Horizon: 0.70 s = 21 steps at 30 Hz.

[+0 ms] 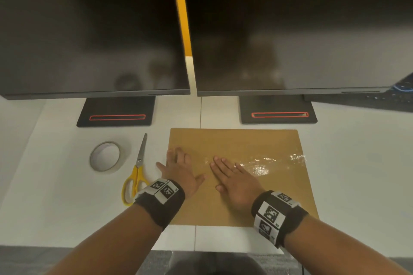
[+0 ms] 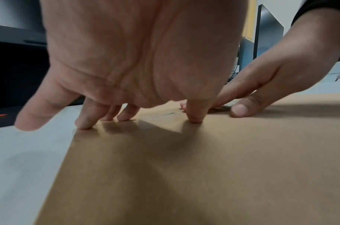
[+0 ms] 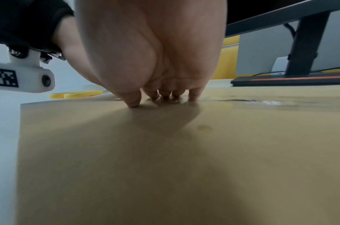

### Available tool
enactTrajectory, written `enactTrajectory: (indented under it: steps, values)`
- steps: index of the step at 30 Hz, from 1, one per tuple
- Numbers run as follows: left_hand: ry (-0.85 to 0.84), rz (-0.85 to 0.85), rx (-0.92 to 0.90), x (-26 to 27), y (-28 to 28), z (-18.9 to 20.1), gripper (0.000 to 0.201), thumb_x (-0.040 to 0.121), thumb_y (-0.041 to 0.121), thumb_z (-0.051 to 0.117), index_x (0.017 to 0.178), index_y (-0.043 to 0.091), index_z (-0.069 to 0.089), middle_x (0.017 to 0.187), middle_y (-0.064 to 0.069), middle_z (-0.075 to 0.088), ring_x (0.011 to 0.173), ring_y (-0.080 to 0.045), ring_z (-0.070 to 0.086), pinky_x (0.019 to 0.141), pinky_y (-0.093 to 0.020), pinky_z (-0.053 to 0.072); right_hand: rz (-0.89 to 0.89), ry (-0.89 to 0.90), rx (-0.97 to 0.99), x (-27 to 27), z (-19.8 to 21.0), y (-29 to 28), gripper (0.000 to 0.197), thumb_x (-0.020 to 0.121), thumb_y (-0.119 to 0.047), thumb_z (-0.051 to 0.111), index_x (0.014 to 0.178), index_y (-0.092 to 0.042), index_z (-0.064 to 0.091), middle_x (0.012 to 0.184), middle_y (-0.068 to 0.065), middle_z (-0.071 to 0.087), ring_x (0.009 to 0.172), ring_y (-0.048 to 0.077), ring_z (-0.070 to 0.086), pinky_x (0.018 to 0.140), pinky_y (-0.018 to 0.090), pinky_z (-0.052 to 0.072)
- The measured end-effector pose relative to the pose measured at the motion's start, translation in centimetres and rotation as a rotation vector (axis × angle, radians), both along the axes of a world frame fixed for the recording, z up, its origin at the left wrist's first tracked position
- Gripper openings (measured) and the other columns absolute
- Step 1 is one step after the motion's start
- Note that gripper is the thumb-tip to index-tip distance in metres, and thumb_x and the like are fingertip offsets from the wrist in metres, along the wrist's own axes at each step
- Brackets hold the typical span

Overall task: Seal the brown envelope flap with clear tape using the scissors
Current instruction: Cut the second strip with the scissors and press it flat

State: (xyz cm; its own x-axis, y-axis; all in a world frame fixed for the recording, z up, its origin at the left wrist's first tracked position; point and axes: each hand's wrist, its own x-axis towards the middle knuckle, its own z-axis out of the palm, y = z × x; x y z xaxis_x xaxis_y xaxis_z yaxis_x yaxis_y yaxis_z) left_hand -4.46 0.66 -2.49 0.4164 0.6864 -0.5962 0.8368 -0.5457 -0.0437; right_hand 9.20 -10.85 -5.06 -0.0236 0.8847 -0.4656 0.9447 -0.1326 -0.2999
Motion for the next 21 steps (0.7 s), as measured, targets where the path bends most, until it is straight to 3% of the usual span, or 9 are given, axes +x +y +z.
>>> enactTrajectory:
  steps: [7, 10, 14, 16, 18, 21]
  values:
    - [0.074, -0.003, 0.007, 0.4, 0.1, 0.1, 0.087, 0.086, 0.071, 0.031, 0.149, 0.013, 0.013, 0.160, -0.005, -0.005, 0.147, -0.031, -0.003, 0.111, -0.063, 0.017, -0.054, 0.023, 0.006, 1.8, 0.2, -2.9, 0.064, 0.099, -0.041, 0.025, 0.148, -0.024, -0.012, 0.152, -0.005, -0.025, 0.144, 0.010, -0.015, 0.115, 0.031, -0.007]
    - [0.132, -0.067, 0.042, 1.3, -0.7, 0.9, 0.082, 0.092, 0.062, 0.031, 0.151, 0.012, 0.005, 0.160, -0.009, -0.008, 0.146, -0.033, -0.003, 0.113, -0.061, 0.010, -0.056, 0.064, 0.019, 2.1, 0.3, -3.4, 0.064, 0.099, -0.038, 0.028, 0.149, -0.021, -0.009, 0.155, -0.001, -0.022, 0.145, 0.014, -0.013, 0.113, 0.029, -0.009]
    - [-0.164, -0.343, -0.039, 3.8, -5.1, 1.1, 0.066, 0.100, 0.034, 0.031, 0.152, 0.018, -0.007, 0.158, -0.006, -0.020, 0.147, -0.027, -0.012, 0.117, -0.051, 0.005, -0.059, 0.138, 0.040, 2.5, 0.4, -3.4, 0.062, 0.099, -0.032, 0.032, 0.150, -0.016, 0.000, 0.158, 0.004, -0.012, 0.146, 0.017, -0.009, 0.115, 0.031, -0.009]
    - [-0.208, -0.314, -0.166, 4.8, -7.1, 0.6, 0.063, 0.102, 0.031, 0.026, 0.151, 0.018, -0.012, 0.158, -0.004, -0.022, 0.147, -0.023, -0.015, 0.118, -0.044, 0.008, -0.046, 0.161, 0.037, 2.7, 0.3, -3.4, 0.062, 0.099, -0.028, 0.033, 0.150, -0.012, 0.001, 0.158, 0.007, -0.009, 0.146, 0.018, -0.008, 0.119, 0.036, -0.006]
    - [-0.229, -0.220, -0.214, 5.2, -7.8, 0.0, 0.064, 0.102, 0.031, 0.025, 0.150, 0.017, -0.016, 0.158, -0.003, -0.022, 0.147, -0.021, -0.014, 0.118, -0.041, 0.009, -0.040, 0.168, 0.047, 3.2, 0.4, -3.7, 0.063, 0.099, -0.026, 0.033, 0.150, -0.012, -0.001, 0.159, 0.006, -0.008, 0.146, 0.017, -0.007, 0.118, 0.031, -0.007]
    - [-0.205, -0.215, -0.189, 5.1, -7.9, -0.6, 0.068, 0.102, 0.038, 0.026, 0.149, 0.013, -0.016, 0.157, -0.005, -0.023, 0.147, -0.021, -0.014, 0.118, -0.041, 0.009, -0.002, 0.099, 0.082, 4.6, 0.5, -4.4, 0.065, 0.099, -0.035, 0.031, 0.150, -0.012, -0.003, 0.158, 0.004, -0.009, 0.146, 0.015, -0.006, 0.113, 0.025, -0.009]
